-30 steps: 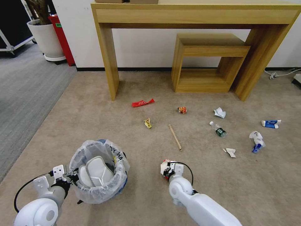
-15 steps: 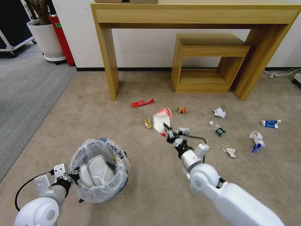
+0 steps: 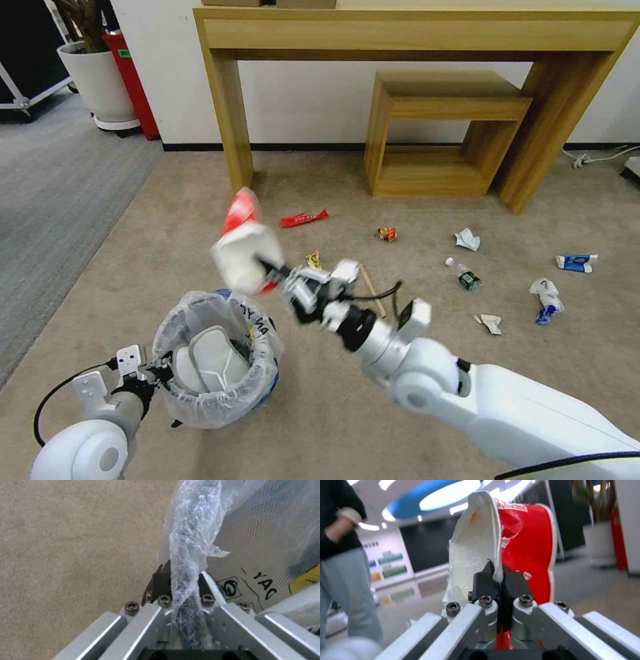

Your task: Pick up the trash bin and place the garbage on the floor into it.

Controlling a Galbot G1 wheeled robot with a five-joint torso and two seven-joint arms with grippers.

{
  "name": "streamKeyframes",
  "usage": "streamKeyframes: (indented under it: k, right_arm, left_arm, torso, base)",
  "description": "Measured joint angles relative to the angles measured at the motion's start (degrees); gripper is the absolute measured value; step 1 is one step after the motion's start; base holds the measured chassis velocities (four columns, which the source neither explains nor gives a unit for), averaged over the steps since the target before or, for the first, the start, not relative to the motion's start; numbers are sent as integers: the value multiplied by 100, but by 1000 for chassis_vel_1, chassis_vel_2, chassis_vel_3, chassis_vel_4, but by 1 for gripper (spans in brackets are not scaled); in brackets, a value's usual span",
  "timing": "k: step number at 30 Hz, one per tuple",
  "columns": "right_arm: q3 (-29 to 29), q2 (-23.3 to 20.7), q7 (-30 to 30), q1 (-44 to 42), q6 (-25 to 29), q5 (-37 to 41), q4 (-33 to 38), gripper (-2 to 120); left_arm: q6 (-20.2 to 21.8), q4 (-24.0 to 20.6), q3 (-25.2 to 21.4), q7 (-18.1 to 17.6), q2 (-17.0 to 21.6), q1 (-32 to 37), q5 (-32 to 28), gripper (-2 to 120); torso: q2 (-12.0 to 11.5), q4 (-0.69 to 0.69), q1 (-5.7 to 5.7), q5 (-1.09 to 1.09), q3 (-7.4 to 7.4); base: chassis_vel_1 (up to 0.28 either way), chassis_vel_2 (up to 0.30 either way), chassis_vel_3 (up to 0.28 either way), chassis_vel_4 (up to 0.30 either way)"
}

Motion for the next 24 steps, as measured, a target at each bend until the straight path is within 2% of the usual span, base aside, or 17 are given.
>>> streamKeyframes:
  k: [3,8,24]
  right_arm:
    - [-647,194,326,551,-119,148,-338,0]
    - [-1185,475,565,988,-235,237,-661,0]
    - [-1731,912,1009,1076,-433,273,-1259,0]
  left_arm:
    - [0,-59,-3,0,-42,10,-3,1]
    - [-2,-110,-12,16,-102,16,-6,1]
    - [-69,-163,-66,72,-119,42,-71,1]
  torso:
    - [0,0,0,-1,0]
    - [0,1,0,-1,0]
    - [0,0,0,-1,0]
  base:
    - [0,0,0,0]
    - [0,0,0,0]
    - [0,0,0,0]
